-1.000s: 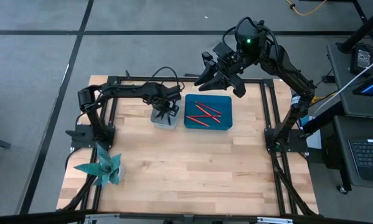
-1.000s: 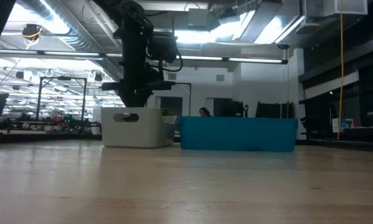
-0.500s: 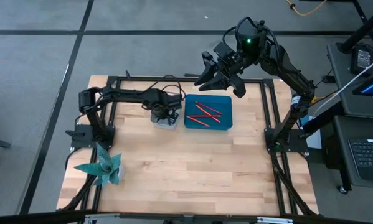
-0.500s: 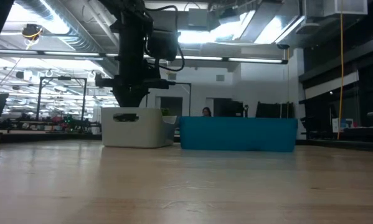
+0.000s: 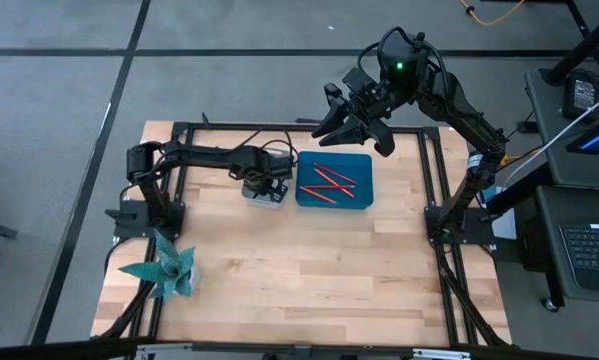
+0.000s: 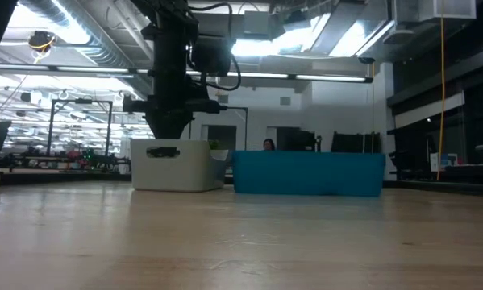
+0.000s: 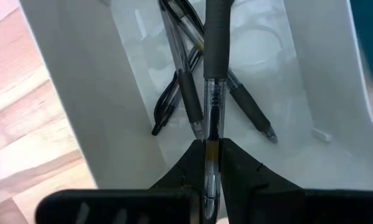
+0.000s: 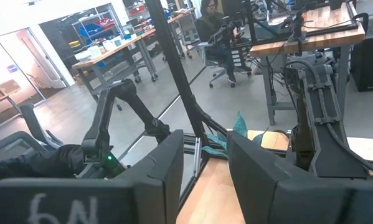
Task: Sort pens & pencils
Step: Put the black pen into the gray bin, then return to Home Position
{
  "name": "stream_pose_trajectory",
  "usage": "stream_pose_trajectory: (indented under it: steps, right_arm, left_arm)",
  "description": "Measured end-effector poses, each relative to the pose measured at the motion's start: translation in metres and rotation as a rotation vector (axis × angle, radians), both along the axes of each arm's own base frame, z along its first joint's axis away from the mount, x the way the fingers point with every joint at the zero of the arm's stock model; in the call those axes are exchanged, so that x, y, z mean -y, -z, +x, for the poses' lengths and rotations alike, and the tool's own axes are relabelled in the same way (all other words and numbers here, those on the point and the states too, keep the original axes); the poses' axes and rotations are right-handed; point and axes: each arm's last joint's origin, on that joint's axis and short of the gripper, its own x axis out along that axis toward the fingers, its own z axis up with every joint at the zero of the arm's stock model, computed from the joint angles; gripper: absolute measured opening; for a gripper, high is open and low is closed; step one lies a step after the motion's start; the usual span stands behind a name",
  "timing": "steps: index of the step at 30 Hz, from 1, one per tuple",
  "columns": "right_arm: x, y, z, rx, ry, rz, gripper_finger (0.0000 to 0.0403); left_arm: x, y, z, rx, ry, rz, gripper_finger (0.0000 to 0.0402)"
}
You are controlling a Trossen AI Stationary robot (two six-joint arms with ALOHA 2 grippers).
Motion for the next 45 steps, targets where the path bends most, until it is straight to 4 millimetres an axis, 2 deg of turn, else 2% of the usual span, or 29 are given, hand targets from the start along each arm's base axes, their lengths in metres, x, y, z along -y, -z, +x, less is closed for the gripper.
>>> stream_pose_trajectory:
  steps: [4,11,20,23,25,27,29,34,39,41,45]
  right_arm:
    - [0.000,0.000,0.000,0.000,0.000,0.000,0.0124]
    - [0.000,0.000,0.000,0.000,0.000,0.000,0.0124]
    - [0.000,0.000,0.000,0.001,0.000,-0.002,0.0124]
    - [0.000,0.000,0.000,0.002,0.000,-0.003,0.0124]
    - [0.000,0.000,0.000,0.002,0.000,-0.004,0.0124]
    - [0.000,0.000,0.000,0.003,0.000,-0.004,0.0124]
    - [0.000,0.000,0.000,0.003,0.002,-0.005,0.0124]
    - [0.000,0.000,0.000,0.002,0.010,-0.006,0.0124]
    - [0.000,0.002,0.000,-0.017,0.009,0.001,0.0124]
    - [0.001,0.004,-0.004,-0.042,0.001,0.001,0.0124]
    - [0.005,0.006,-0.023,-0.103,0.022,-0.028,0.0124]
  left_arm:
    - [0.000,0.000,0.000,-0.002,0.003,0.004,0.0025]
    - [-0.001,0.000,0.000,-0.004,0.004,0.032,0.0079]
    - [-0.003,-0.001,0.003,0.024,0.031,0.043,0.0086]
    - [-0.004,-0.008,0.007,0.029,0.087,0.056,0.0088]
    - [-0.006,-0.023,0.013,0.046,0.130,0.104,0.0088]
    - [-0.009,-0.046,0.017,0.060,0.166,0.171,0.0088]
    - [-0.012,-0.075,0.022,0.079,0.184,0.245,0.0088]
    - [-0.011,-0.150,0.013,0.087,0.186,0.375,0.0089]
    - [0.011,-0.199,-0.009,0.044,0.169,0.417,0.0084]
    - [0.023,-0.213,-0.011,0.102,0.165,0.458,0.0083]
    - [0.052,-0.244,-0.033,0.228,0.220,0.519,0.0083]
